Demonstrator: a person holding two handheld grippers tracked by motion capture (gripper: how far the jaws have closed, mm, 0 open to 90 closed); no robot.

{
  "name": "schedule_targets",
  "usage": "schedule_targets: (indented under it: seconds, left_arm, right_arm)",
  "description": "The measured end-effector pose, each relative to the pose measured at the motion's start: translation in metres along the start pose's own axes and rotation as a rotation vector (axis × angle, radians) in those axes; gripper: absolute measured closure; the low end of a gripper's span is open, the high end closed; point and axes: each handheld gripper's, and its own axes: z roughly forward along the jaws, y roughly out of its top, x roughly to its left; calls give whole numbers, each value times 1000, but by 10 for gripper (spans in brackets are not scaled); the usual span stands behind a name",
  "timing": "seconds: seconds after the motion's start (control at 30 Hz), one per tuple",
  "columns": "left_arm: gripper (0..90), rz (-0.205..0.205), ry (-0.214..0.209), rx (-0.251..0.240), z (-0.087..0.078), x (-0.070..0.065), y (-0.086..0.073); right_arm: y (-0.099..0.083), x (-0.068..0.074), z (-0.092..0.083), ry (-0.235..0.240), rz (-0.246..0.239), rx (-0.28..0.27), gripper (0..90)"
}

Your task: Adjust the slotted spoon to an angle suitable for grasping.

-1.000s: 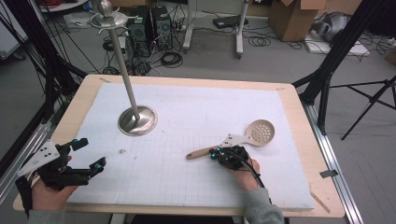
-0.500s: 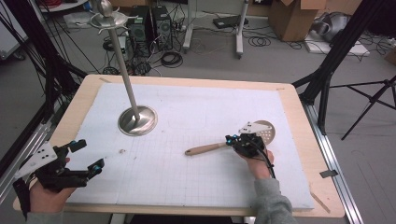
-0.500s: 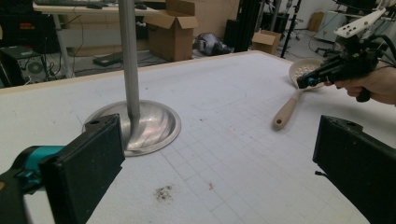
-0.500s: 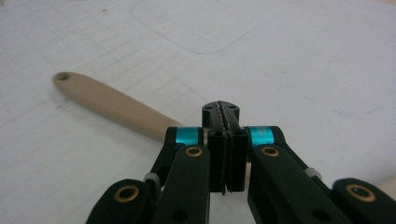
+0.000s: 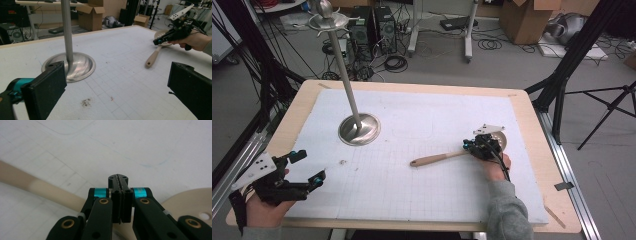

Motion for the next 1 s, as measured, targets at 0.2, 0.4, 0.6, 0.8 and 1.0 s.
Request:
schedule_targets:
  seconds: [0.2,0.4,0.6,0.8,1.0]
  left_arm:
    - [25,3,-1,-1,0,0,0]
    - [25,3,-1,-2,0,-1,0]
    - [25,4,-1,1,1,-2,0]
    - [25,4,-6,7,3,-3,0]
    - [25,7,-10,12,6,-3,0]
  right_arm:
    - [-1,3,-1,-31,-23,45,900]
    - [-10,9,-13,-43,-32,58,900]
    - [-24,13,-28,-48,-37,53,900]
    - [-34,13,-35,-36,-15,29,900]
    - [-29,28,-49,47,-96,-67,900]
